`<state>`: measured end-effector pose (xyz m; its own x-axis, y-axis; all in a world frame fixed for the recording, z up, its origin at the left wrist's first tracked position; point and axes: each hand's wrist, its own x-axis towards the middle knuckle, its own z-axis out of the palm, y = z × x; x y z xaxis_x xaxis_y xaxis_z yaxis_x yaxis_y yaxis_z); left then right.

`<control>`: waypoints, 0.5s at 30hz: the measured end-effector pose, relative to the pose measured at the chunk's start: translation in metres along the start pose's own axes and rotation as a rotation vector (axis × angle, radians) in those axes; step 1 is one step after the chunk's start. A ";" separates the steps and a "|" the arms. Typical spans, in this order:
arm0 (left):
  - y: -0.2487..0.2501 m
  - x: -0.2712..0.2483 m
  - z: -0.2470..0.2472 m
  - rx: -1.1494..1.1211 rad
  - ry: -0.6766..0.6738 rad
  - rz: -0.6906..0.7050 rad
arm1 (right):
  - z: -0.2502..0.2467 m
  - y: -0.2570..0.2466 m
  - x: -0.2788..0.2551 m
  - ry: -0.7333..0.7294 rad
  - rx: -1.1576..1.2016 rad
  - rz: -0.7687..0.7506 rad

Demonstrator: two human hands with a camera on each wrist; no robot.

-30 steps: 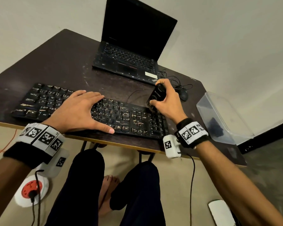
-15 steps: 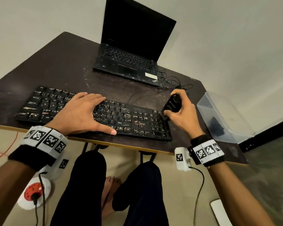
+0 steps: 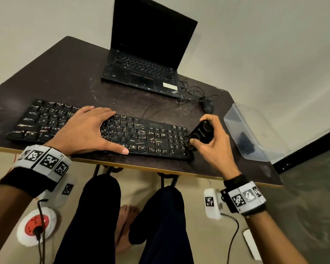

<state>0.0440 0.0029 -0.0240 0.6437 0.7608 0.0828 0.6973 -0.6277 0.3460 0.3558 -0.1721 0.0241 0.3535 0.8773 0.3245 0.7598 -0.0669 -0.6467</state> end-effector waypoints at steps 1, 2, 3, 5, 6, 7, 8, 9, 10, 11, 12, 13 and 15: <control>0.000 0.000 0.000 -0.005 0.005 -0.003 | 0.003 -0.004 -0.004 -0.030 -0.002 -0.036; -0.001 -0.001 0.001 -0.012 0.002 -0.008 | 0.005 -0.007 -0.010 -0.069 -0.003 -0.064; -0.002 -0.001 0.000 -0.015 -0.005 -0.010 | 0.006 -0.008 -0.010 -0.080 -0.007 -0.068; -0.002 0.000 0.000 -0.006 -0.001 -0.006 | 0.003 -0.004 -0.006 -0.025 -0.007 -0.021; -0.002 0.001 0.000 0.000 -0.002 -0.002 | 0.002 -0.002 -0.005 0.007 0.001 0.008; -0.002 0.001 0.000 0.005 -0.008 0.001 | 0.003 -0.003 -0.006 0.013 0.008 0.009; -0.002 0.000 0.001 0.002 -0.009 -0.001 | 0.005 -0.007 -0.010 -0.008 0.005 -0.019; -0.002 -0.001 0.000 -0.007 -0.005 -0.011 | 0.008 -0.012 -0.013 -0.041 -0.006 -0.064; -0.002 -0.001 0.000 -0.014 -0.006 -0.018 | 0.010 -0.014 -0.016 -0.063 -0.018 -0.089; -0.001 -0.001 0.000 -0.016 -0.009 -0.018 | 0.010 -0.012 -0.016 -0.052 -0.024 -0.080; -0.001 0.000 -0.001 -0.011 -0.008 -0.015 | 0.008 -0.011 -0.013 -0.016 -0.010 -0.043; -0.001 0.001 -0.001 -0.005 -0.010 -0.012 | 0.007 -0.009 -0.011 0.022 0.013 0.005; -0.002 0.000 -0.001 -0.003 -0.014 -0.008 | 0.009 -0.012 -0.014 0.043 0.041 0.017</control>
<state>0.0427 0.0045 -0.0234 0.6426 0.7632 0.0674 0.7013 -0.6213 0.3495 0.3368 -0.1794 0.0206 0.3900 0.8551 0.3415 0.7309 -0.0619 -0.6797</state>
